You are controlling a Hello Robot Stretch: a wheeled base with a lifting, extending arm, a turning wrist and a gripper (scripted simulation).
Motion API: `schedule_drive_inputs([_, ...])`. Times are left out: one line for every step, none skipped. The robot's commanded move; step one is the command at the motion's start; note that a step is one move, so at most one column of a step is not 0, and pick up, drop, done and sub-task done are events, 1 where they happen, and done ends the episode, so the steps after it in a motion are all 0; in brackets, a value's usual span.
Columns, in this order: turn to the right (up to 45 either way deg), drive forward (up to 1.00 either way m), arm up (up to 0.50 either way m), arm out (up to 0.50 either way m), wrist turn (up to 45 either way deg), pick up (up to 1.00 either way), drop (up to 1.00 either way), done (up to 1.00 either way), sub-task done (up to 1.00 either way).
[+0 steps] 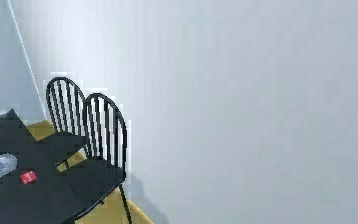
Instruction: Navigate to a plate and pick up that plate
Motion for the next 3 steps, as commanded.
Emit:
schedule_drive_inputs([-27.0, 0.00, 0.00, 0.00, 0.0, 0.00, 0.00, 0.00, 0.00])
schedule_drive_inputs([0.0, 0.30, 0.00, 0.00, 0.0, 0.00, 0.00, 0.00, 0.00])
schedule_drive_inputs([-45.0, 0.00, 0.00, 0.00, 0.0, 0.00, 0.00, 0.00, 0.00])
